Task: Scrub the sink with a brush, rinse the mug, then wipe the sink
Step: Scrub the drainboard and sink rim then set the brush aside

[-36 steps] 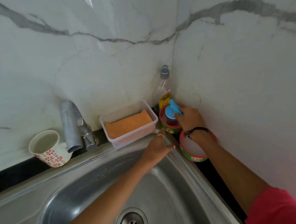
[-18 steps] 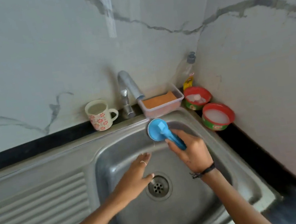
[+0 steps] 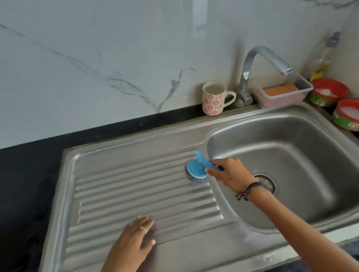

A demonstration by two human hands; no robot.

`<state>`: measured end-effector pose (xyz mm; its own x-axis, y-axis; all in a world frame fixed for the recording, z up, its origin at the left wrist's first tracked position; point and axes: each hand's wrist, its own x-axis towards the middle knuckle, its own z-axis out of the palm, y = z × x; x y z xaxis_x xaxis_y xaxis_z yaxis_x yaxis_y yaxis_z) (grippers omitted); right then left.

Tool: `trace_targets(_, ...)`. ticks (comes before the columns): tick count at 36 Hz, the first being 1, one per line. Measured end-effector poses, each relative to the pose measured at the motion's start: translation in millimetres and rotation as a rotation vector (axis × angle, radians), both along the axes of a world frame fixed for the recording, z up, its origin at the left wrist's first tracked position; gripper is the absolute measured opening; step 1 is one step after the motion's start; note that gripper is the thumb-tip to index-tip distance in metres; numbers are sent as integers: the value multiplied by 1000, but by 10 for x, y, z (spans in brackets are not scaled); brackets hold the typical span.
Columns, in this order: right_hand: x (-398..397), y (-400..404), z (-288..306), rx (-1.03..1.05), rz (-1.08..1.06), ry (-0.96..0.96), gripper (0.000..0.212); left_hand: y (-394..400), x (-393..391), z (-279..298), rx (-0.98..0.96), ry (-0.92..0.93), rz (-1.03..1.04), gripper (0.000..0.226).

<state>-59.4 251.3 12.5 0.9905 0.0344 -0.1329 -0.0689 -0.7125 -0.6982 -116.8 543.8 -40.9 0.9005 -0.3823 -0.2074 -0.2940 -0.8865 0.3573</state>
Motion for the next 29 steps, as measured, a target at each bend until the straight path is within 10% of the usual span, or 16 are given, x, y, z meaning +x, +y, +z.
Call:
trace_targets(9,156,811,-151,-285,14,107,23,661,-274,-45,109,-50,160,39)
trace_targets(19,290,2689,-135,-397,364,-19,26,1008,-452,-116,33,52,286,85)
trace_targets(29,-82,1279,-121,-522,-6,53,31,999,-376,-95,82,196,311,56)
